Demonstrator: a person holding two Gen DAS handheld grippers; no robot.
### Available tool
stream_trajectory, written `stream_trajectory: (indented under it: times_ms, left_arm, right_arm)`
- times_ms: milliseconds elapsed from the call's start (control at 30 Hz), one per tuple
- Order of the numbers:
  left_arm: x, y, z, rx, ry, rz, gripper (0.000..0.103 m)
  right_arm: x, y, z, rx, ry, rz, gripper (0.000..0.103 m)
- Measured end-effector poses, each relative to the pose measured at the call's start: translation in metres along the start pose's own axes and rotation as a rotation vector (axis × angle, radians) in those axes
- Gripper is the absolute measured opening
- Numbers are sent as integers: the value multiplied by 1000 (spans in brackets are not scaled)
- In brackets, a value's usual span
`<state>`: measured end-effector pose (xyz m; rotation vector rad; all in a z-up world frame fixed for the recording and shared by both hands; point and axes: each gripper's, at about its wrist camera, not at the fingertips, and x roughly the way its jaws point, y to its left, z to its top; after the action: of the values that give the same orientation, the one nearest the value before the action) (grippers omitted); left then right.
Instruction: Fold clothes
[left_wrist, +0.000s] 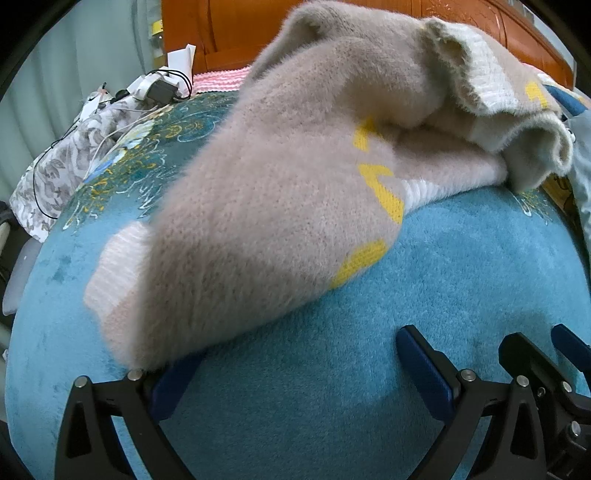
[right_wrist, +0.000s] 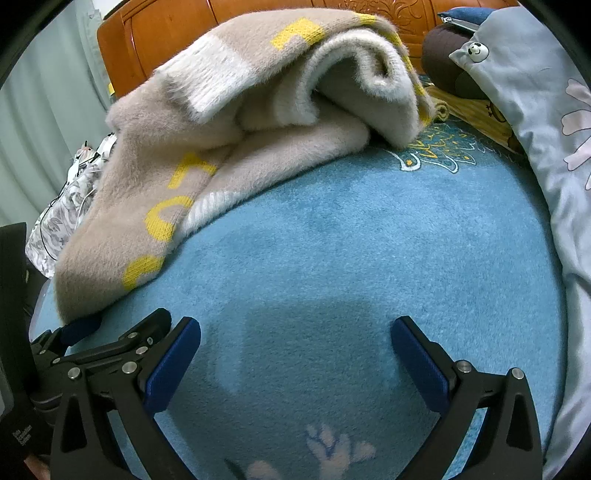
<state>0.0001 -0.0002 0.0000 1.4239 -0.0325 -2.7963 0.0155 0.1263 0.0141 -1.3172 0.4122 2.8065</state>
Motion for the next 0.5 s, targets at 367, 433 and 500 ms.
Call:
stream_trajectory:
  times_ms: [367,433,500]
  left_arm:
    - [0,-1,3,8,-4,10,103]
    - [-4,-3,1,8,-2,10,103]
    - [-4,-4,2,9,-2,12,103]
  right_arm:
    - [-4,-1,0,1,-9,6,103]
    - [-3,-1,0,0,-9,5,103]
    - [-4,0,-1,0,-9,6,103]
